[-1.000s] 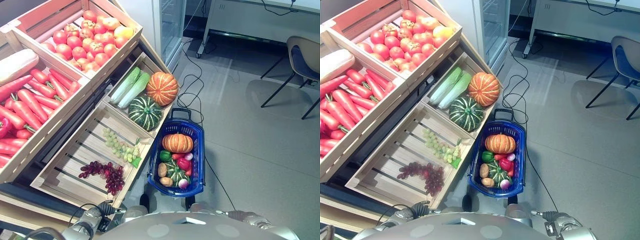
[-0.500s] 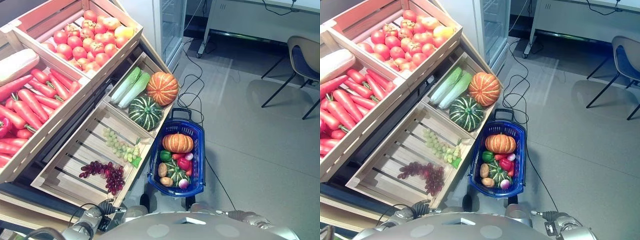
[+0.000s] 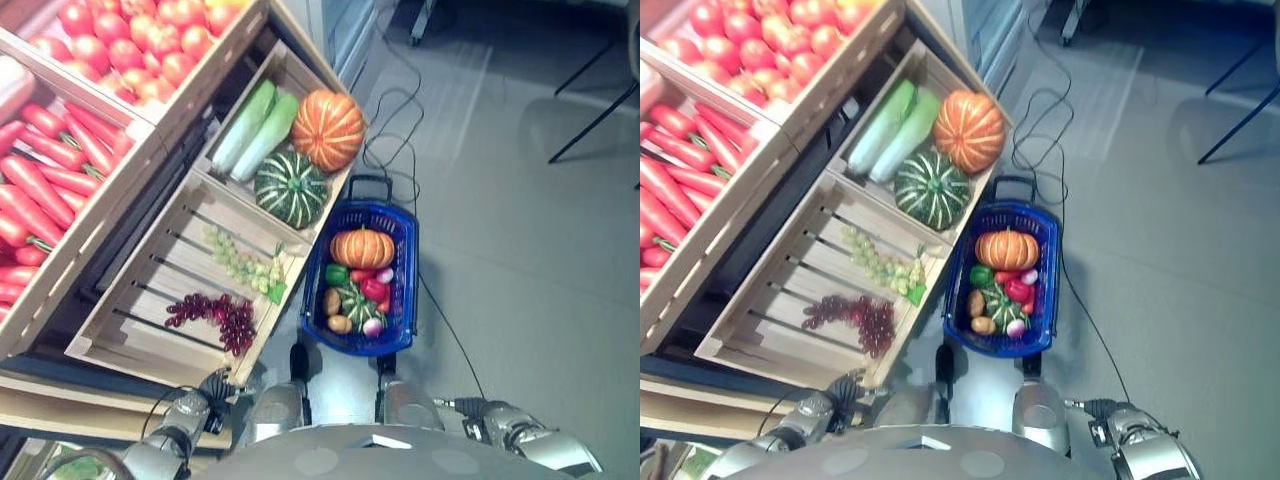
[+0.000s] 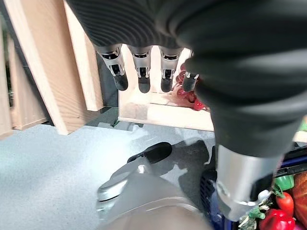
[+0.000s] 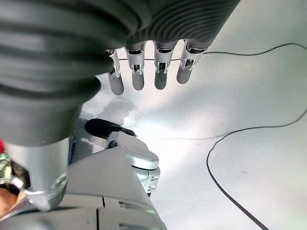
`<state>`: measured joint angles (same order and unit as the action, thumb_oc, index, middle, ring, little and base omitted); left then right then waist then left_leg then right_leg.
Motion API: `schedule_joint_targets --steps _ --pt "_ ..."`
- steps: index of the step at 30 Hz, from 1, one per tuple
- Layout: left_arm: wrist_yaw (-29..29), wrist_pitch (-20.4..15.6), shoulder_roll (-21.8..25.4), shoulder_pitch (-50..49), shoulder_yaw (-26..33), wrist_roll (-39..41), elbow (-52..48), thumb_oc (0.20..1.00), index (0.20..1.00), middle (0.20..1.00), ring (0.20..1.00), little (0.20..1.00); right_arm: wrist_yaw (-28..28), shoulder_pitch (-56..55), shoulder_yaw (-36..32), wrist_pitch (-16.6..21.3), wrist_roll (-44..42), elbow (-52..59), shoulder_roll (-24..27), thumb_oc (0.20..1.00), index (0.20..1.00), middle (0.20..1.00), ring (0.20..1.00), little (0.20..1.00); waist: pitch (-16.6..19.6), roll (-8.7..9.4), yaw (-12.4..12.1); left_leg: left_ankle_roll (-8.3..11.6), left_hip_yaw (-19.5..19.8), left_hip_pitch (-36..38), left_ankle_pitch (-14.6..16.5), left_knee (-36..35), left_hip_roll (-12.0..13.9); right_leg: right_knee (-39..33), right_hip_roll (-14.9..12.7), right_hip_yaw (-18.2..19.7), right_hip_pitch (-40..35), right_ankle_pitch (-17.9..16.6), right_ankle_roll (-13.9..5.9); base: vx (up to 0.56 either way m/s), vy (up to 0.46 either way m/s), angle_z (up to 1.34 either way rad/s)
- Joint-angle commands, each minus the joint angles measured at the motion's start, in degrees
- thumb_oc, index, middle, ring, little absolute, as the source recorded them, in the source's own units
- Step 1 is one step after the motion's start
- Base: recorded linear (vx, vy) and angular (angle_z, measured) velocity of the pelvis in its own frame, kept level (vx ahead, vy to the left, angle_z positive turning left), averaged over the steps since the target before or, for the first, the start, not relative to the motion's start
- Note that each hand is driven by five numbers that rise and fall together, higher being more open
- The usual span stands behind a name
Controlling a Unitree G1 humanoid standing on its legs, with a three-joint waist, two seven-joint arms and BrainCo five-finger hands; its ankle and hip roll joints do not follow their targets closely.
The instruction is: Pick up fruits and vegetables into the basket
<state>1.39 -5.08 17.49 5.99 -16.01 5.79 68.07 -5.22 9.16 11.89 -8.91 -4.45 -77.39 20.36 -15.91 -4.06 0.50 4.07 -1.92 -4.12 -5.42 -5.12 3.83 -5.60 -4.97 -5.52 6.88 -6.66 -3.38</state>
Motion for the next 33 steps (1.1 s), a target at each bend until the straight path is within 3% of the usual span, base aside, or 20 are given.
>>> schedule_joint_targets --steps 1,7,13,17,21,27,33 --pt "-0.83 -4.1 2.62 5.08 -1.67 3.42 0.11 1.0 1.0 1.0 1.0 1.0 0.75 3.26 2.64 -1.83 -3.5 0.05 1.88 1.0 1.0 1.0 1.0 1.0 -5.28 1.14 0.69 -1.2 0.08 -3.51 3.15 0.12 -1.72 0.99 -0.04 -0.67 -0.02 4.21 -2.14 -0.11 -0.064 0.02" --pt "-0.63 -8.68 5.6 10.4 -3.83 7.76 -4.95 1.0 1.0 1.0 1.0 1.0 1.77 7.34 2.87 -0.9 -8.16 1.44 4.28 1.0 1.0 1.0 1.0 1.0 -10.72 0.85 0.15 -1.35 1.06 -7.58 1.65 0.12 -2.06 5.19 1.07 -0.72 5.81 5.07 -0.92 -0.09 -0.032 0.03" --pt "-2.69 -12.75 7.64 14.7 -5.59 9.65 -10.41 1.0 1.0 1.0 1.0 1.0 1.6 10.87 3.83 -1.43 -9.27 1.27 5.78 1.0 1.0 1.0 1.0 1.0 -13.88 0.88 -0.53 -1.56 1.64 -14.22 2.9 7.93 -3.13 11.16 1.52 -1.66 11.11 6.46 0.31 -0.1 -0.032 0.03" --pt "-6.05 -15.99 9.65 17.12 -6.23 11.56 -15.92 1.0 1.0 1.0 1.0 1.0 2.16 12.0 3.85 -0.96 -10.91 0.87 6.3 1.0 1.0 1.0 1.0 1.0 -13.88 0.82 -0.83 -1.84 2.45 -20.34 4.02 14.15 -4.11 16.5 1.29 -2.12 16.71 7.64 0.66 -0.08 -0.024 0.11" --pt "-14.88 -18.78 12.53 19.34 -5.66 8.07 -21.88 1.0 1.0 1.0 1.0 1.0 2.02 12.13 2.96 -0.38 -11.98 0.9 6.75 1.0 1.0 1.0 1.0 1.0 -13.88 0.87 -1.23 -2.26 2.59 -27.83 5.85 22.23 -4.98 24.84 0.72 -2.23 23.9 9.75 0.82 -0.06 -0.048 0.1" --pt "-26.72 -16.92 15.69 21.73 -4.49 -0.83 -25.6 1.0 1.0 1.0 1.0 1.0 2.53 12.06 2.49 0.21 -13.35 0.71 6.66 1.0 1.0 1.0 1.0 1.0 -13.88 1.0 -1.38 -3.02 2.18 -32.2 7.88 27.46 -5.29 30.96 0.51 -2.07 28.86 11.75 1.17 -0.01 -0.03 0.14" --pt "-33.1 -13.96 18.95 23.18 -2.79 -9.38 -23.93 1.0 1.0 1.0 1.0 1.0 2.17 11.92 2.38 0.59 -13.0 1.2 7.42 1.0 1.0 1.0 1.0 1.0 -13.88 1.25 -0.94 -3.03 2.3 -35.37 8.51 30.28 -4.64 33.74 1.12 -1.34 32.17 12.57 1.68 0.0 0.0 0.0"
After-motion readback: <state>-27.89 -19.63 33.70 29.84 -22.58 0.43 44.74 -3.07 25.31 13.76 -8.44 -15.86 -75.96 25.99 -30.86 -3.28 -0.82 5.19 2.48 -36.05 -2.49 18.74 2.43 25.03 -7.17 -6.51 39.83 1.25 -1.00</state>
